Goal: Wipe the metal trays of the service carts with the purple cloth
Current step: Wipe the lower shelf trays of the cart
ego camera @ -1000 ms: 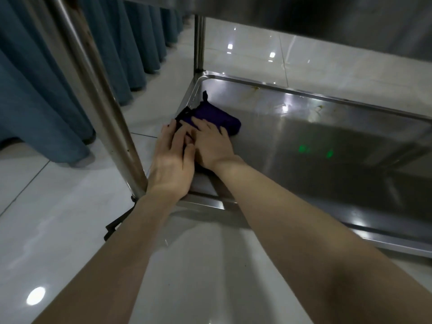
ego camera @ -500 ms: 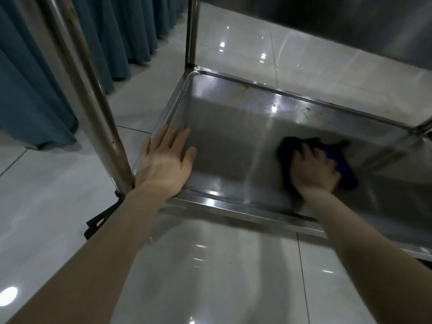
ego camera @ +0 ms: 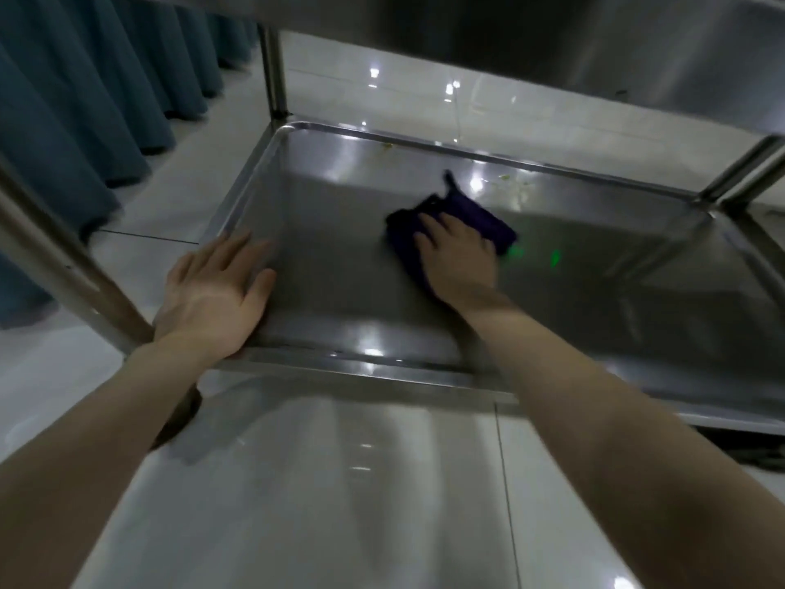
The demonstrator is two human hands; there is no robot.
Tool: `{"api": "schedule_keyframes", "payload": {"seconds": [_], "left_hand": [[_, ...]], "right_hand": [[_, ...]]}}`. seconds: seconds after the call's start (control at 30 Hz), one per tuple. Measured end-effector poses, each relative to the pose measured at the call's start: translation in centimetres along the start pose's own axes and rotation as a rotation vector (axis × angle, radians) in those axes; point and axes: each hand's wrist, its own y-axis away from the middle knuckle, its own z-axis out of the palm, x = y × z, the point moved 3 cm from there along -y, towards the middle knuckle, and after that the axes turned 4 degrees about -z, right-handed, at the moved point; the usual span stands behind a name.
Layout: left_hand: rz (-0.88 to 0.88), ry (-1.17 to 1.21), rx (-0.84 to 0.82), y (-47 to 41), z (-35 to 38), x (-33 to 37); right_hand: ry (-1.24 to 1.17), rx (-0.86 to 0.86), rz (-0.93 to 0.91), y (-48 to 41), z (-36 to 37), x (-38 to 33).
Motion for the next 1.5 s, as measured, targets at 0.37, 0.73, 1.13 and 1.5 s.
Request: {"api": "schedule_keyframes", "payload": {"seconds": [0.37,0.73,1.13,1.5], "left_hand": [[0.114,-0.062,-0.008,1.0,0.2,7.2],[0.147,0.086,-0.021,3.6,5.9,23.9],[0.168,-0.005,-0.048,4.3,5.5,24.9],[0.212,0.073,-0.016,6.2,3.8,25.2]], "right_hand": [[0.059,0.01,0.571,10.0,-5.0,19.5],[-0.074,-0.054,-0.083,2.6,-2.1,14.7],[0.07,0.073,0.563,11.5,-9.8,41.2],[0.045,-0.089,0.033,20.4,-8.2,22.5]]}}
